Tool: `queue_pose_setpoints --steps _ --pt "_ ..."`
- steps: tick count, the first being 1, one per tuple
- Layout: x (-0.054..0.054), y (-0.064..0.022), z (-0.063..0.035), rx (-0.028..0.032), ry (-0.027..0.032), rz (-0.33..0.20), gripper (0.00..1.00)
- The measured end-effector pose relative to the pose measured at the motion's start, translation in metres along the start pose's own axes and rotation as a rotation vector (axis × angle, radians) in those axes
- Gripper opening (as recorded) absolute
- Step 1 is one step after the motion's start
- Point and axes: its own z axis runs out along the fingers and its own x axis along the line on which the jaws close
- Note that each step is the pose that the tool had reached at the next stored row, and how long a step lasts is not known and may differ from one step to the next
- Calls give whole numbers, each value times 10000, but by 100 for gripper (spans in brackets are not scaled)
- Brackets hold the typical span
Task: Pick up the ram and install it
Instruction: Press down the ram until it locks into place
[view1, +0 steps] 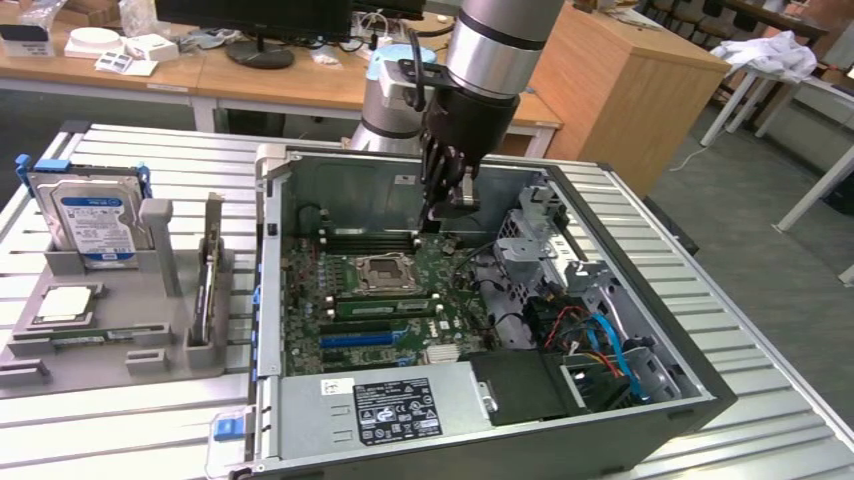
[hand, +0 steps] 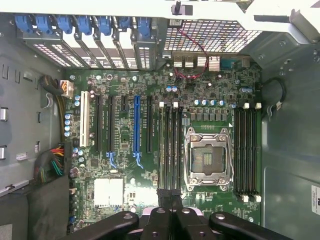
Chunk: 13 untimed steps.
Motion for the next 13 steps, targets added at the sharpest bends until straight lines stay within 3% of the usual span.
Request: queue_pose_setpoints --steps 4,13 --pt "0 -18 -1 0 0 1 11" --pt "0 -144 -4 5 -8 -1 11"
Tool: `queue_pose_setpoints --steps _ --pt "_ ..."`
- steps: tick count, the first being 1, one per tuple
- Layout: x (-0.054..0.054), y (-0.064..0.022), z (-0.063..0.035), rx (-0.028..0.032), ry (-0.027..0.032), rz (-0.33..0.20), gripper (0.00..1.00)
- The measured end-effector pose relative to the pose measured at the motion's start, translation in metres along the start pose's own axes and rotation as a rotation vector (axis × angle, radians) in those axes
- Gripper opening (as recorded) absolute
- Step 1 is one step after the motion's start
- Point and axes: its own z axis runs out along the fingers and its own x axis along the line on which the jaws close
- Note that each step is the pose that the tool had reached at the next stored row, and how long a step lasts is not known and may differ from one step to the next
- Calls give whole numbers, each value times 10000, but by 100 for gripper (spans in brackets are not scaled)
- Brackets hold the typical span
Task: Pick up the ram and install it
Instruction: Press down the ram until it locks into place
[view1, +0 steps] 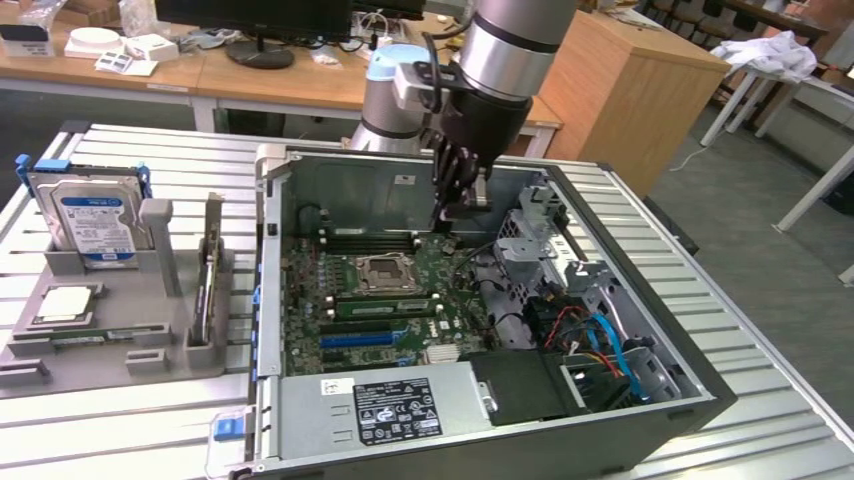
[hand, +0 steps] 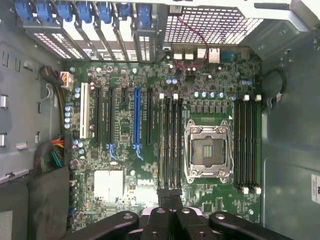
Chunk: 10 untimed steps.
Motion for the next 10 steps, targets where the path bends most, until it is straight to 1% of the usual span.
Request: queue_pose_setpoints --steps 10 --pt "-1 -118 -2 14 -43 -2 11"
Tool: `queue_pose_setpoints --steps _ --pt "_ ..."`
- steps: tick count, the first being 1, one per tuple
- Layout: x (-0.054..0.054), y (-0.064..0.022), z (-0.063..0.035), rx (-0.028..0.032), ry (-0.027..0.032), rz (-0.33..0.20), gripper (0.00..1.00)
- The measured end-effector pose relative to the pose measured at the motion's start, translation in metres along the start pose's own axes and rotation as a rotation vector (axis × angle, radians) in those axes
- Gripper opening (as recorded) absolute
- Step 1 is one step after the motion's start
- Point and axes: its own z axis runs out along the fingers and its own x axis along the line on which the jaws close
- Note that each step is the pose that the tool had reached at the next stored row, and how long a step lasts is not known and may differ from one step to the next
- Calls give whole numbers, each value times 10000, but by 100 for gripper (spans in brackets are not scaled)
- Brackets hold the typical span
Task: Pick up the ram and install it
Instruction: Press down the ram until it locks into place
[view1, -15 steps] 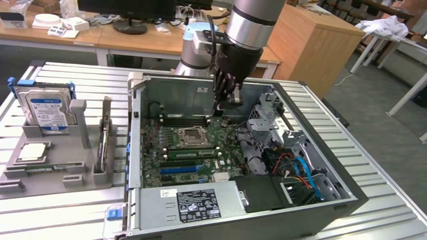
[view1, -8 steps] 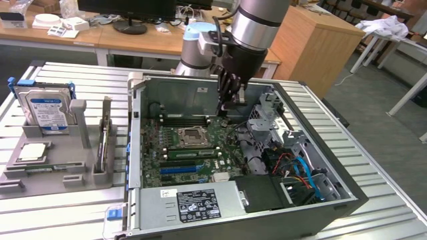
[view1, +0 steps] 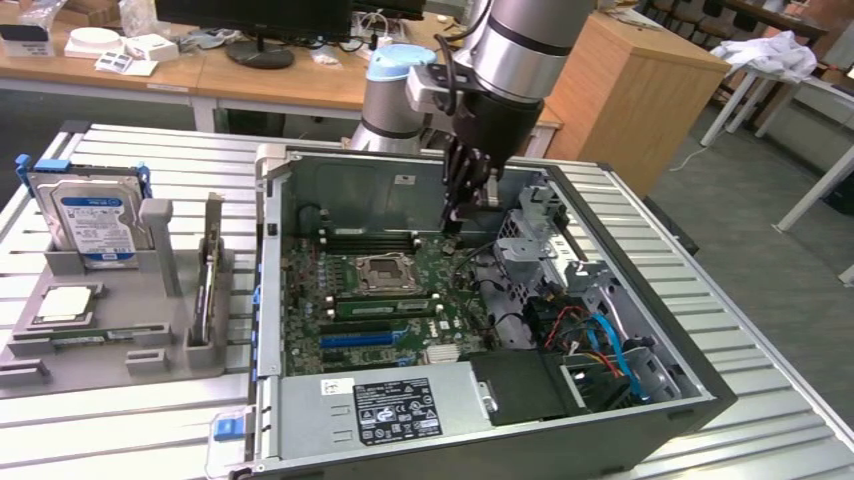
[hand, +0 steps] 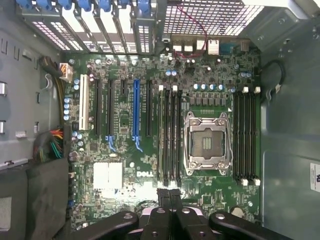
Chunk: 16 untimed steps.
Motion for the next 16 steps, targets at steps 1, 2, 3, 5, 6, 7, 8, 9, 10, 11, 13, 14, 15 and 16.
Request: queue_pose_setpoints --steps 1,2,3,5,6,7,8,9,10,11,13,14,15,16 --pt "0 -5 0 1 -2 -1 11" --pt "0 -6 1 2 -2 0 11" --pt "1 -6 1 2 -2 0 11" --pt "0 -6 1 2 -3 1 11" --pt "0 -6 1 2 -3 1 11" --pt "0 -6 1 2 -2 0 11" --pt "1 -6 2 2 -3 0 11" --pt "1 -6 6 2 -4 0 11" --pt "1 -7 12 2 -4 0 11" --pt "2 -7 22 2 -4 0 11" --pt "2 -8 43 2 -3 0 11" --pt "3 -9 53 2 -3 0 11" --pt "3 -9 65 2 -3 -1 11" --pt "4 -9 76 2 -3 0 11"
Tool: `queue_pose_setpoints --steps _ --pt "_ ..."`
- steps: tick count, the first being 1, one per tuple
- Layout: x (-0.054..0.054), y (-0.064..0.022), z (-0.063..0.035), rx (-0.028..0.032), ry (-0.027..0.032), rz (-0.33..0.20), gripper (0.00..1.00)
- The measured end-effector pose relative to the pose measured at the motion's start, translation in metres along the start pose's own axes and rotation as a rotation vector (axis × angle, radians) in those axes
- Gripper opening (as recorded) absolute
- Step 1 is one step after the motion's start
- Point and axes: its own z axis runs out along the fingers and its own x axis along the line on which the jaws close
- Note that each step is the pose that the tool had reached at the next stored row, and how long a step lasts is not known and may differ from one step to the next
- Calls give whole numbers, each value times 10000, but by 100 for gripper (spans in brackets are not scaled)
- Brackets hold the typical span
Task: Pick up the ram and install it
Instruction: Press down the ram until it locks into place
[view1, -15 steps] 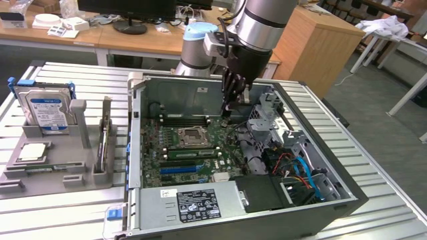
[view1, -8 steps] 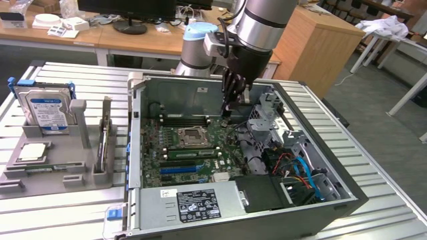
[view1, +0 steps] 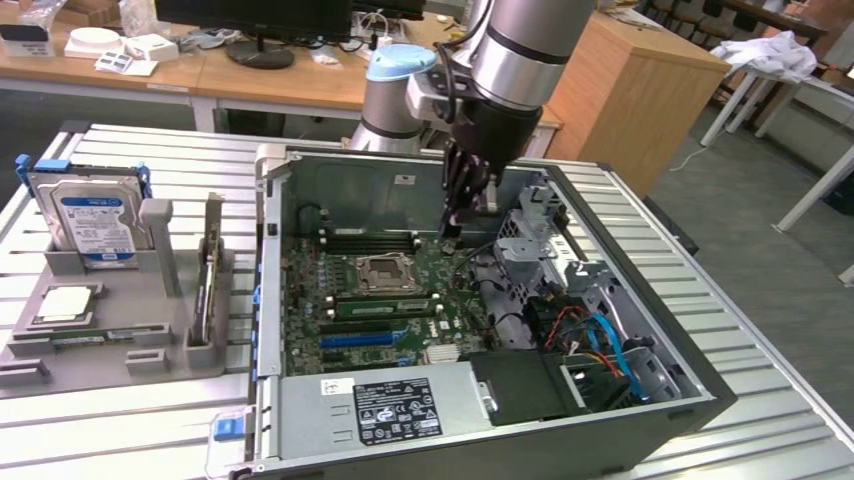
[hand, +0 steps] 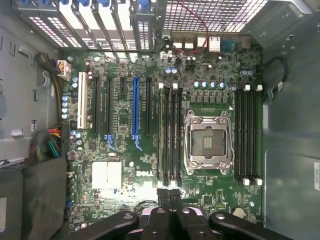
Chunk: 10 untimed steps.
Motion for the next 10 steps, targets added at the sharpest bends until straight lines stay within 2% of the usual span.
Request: queue_pose_setpoints --steps 10 --pt "5 -5 107 3 -1 0 11"
